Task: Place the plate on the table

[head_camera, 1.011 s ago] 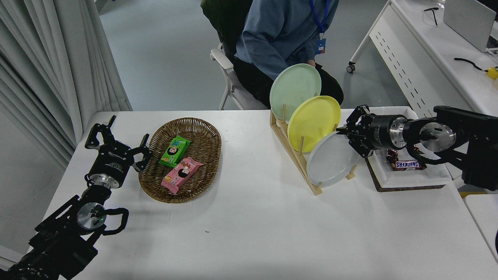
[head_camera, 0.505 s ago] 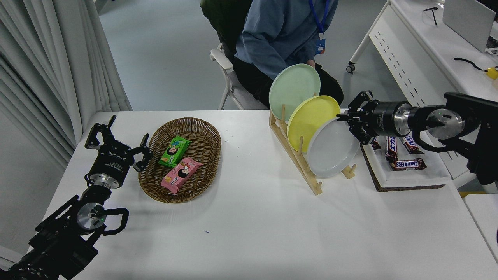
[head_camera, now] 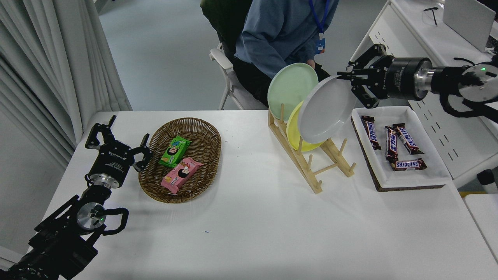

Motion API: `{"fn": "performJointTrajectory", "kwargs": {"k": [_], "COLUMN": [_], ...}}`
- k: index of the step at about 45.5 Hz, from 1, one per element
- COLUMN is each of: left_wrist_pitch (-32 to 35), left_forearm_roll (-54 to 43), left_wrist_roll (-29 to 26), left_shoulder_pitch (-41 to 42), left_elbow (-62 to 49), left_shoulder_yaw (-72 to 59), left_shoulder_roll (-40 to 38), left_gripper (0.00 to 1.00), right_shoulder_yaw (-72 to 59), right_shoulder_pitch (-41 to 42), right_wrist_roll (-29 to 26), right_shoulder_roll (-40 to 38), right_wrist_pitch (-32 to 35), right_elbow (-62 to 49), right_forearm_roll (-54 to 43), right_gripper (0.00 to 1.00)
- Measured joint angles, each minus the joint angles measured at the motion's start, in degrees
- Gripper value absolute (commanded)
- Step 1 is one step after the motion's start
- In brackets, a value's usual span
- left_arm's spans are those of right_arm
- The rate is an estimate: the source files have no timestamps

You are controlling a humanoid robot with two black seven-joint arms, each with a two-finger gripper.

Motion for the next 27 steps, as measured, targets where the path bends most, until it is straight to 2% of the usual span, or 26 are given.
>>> {"fn": "performJointTrajectory", "kwargs": {"k": [11, 27], "left_wrist_pitch": [0.0, 0.0], "left_forearm_roll": [0.0, 0.0], "left_wrist_roll": [0.0, 0.0], "left_shoulder_pitch": [0.0, 0.0], "left_elbow": [0.0, 0.0], "left_shoulder_yaw": [0.0, 0.0], "left_shoulder_roll": [0.0, 0.0], "left_gripper": [1.0, 1.0], "right_shoulder_yaw": [0.7, 8.2], "right_shoulder_pitch": [2.0, -0.9], "right_wrist_roll": [-3.7, -5.1], "right_shoulder_roll": [-0.3, 4.1], "right_wrist_pitch": [-6.4, -24.7], "right_elbow": [2.7, 10.1], "right_forearm_roll": [9.0, 16.3], "right_gripper": [0.0, 0.0]}}
